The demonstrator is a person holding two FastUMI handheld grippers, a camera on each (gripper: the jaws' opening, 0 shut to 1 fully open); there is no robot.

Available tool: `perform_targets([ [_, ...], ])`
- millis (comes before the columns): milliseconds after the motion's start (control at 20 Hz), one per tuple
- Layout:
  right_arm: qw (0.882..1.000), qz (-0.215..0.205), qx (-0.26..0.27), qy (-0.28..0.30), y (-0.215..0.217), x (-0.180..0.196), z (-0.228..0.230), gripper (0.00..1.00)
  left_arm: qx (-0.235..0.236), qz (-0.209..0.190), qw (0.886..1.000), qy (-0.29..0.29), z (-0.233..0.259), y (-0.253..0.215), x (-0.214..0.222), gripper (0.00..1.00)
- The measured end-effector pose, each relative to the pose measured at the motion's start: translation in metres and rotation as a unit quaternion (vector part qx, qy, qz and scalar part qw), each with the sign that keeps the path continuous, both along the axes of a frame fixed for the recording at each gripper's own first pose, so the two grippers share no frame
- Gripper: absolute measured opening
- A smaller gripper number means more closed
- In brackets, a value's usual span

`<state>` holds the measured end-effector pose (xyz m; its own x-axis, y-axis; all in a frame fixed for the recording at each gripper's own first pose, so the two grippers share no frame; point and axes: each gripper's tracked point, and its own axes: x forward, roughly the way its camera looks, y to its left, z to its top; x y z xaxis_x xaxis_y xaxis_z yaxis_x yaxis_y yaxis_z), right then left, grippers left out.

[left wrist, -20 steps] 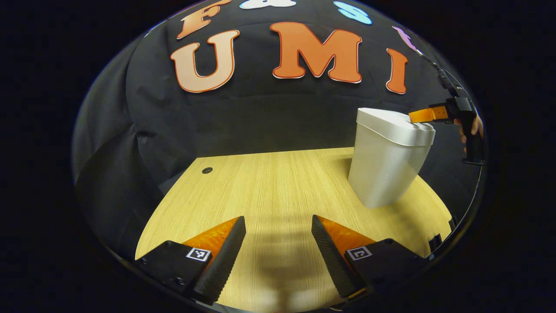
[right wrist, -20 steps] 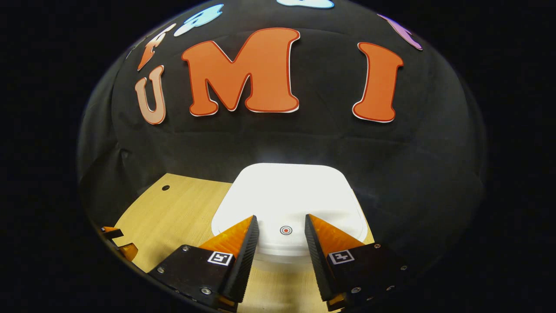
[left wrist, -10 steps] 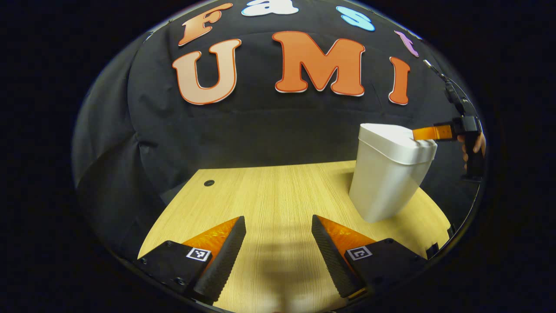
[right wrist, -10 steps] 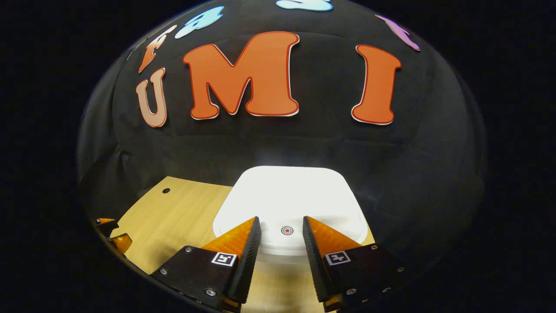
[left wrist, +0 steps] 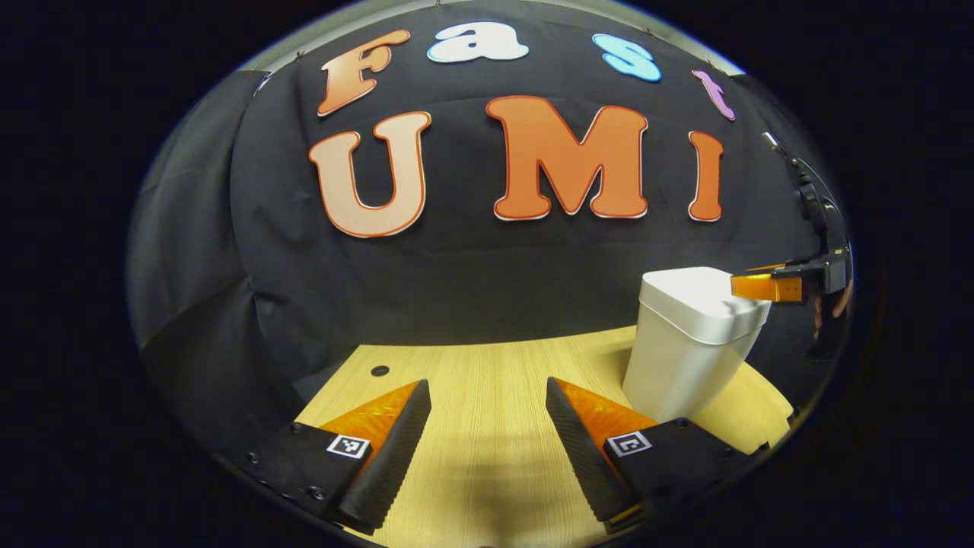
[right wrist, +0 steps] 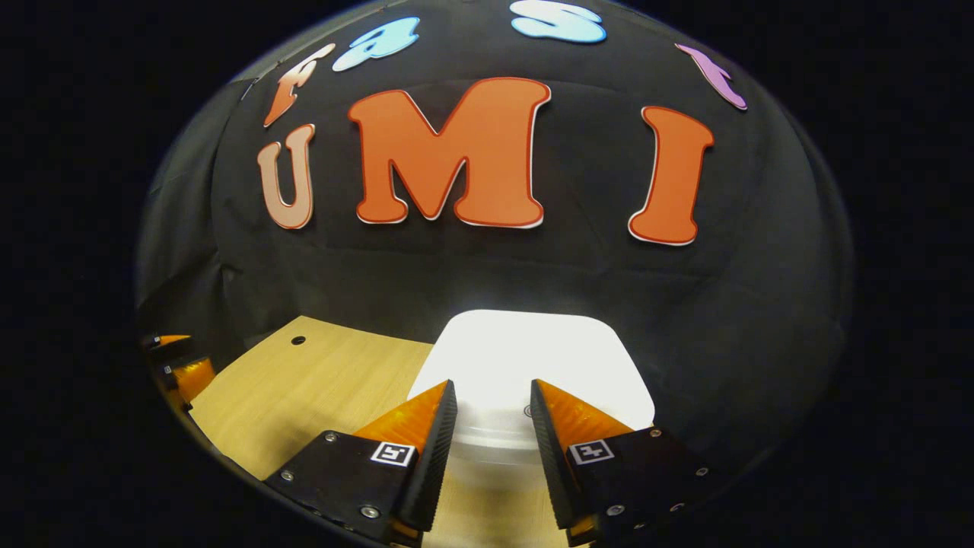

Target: Press the lid of the desktop garbage bin to open it, pick up the crumpled paper on the desktop and throw it into the bin, then pick up the pop can on the desktop and drop it into the bin, and finally close the garbage bin lid.

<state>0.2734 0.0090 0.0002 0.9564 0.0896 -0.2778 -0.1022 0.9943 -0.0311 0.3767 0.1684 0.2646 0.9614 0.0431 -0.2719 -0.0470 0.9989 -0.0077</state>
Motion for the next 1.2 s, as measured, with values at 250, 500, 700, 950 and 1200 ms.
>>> perform_targets([
  [250,1.0,0.011,0.001,-0.026,0.019,-0.016,0.005,0.6,-0.007,0.007,0.999,-0.042,0.027,0.008,0.006,0.97],
  [500,0.998,0.014,0.019,-0.061,0.039,-0.03,0.015,0.62,-0.023,0.01,0.996,-0.086,0.056,0.016,0.006,0.97],
  [700,0.994,0.02,0.005,-0.103,0.056,-0.042,0.034,0.71,-0.018,0.011,0.994,-0.111,0.066,0.02,0.001,0.97],
  [950,0.991,0.048,-0.018,-0.121,0.084,-0.059,0.034,0.8,-0.013,0.011,0.992,-0.129,0.071,0.022,-0.007,0.97],
  [1200,0.991,0.057,-0.012,-0.121,0.103,-0.064,0.028,0.84,-0.01,0.013,0.991,-0.134,0.067,0.024,-0.018,0.97],
])
